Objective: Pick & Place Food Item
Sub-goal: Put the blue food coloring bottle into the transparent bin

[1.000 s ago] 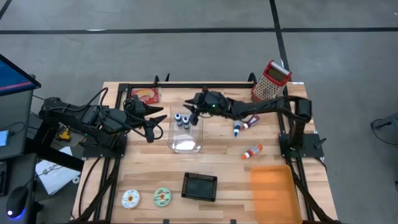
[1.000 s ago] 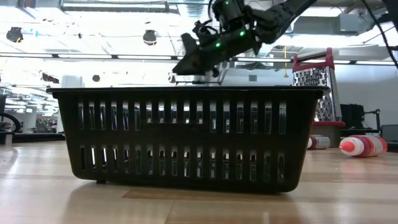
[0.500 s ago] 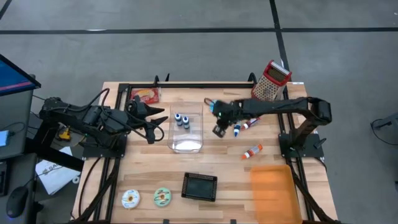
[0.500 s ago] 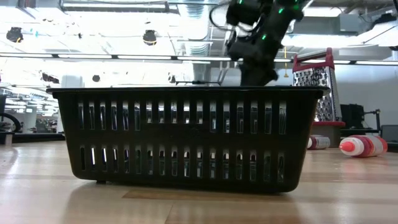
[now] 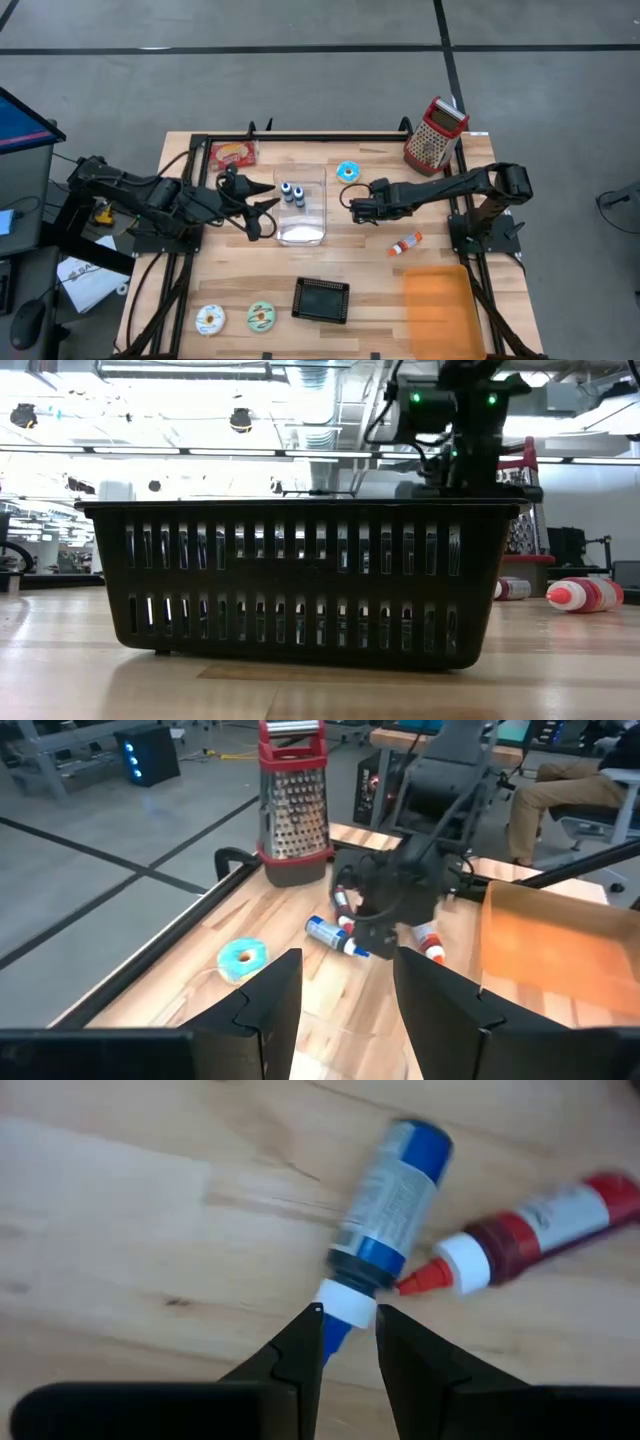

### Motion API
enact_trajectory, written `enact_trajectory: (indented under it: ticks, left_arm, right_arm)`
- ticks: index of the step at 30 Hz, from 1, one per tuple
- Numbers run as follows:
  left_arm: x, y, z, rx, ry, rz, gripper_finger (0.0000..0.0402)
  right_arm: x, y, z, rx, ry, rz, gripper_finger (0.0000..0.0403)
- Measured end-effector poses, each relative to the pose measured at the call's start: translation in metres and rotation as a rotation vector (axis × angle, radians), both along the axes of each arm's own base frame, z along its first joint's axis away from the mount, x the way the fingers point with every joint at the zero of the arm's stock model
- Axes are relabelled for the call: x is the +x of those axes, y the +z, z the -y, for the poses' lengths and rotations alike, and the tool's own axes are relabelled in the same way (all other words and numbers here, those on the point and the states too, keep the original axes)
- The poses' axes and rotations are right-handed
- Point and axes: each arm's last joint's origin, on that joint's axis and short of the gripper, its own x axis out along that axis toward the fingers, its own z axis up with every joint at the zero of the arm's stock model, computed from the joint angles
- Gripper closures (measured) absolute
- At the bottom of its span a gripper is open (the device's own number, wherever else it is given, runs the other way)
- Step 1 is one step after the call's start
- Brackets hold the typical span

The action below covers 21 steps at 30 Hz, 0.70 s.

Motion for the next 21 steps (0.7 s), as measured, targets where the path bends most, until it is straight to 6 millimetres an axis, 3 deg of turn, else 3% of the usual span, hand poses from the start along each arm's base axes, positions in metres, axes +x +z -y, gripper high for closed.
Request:
enact_trajectory:
  ticks: [14,21]
  left_arm:
    - [0.003,0.002,0.002,-0.021,-0.022,0.032,0.0247]
    - [0.004,0.002,0.002,-0.026,-0.035,0.032,0.0247]
  right_arm:
    - [-0.015,-0.027,-0.012,0.047,-0.24,0.073,0.0315]
    - [-0.008,-0.031,-0.011,0.046,-0.241,0.178,0.0315]
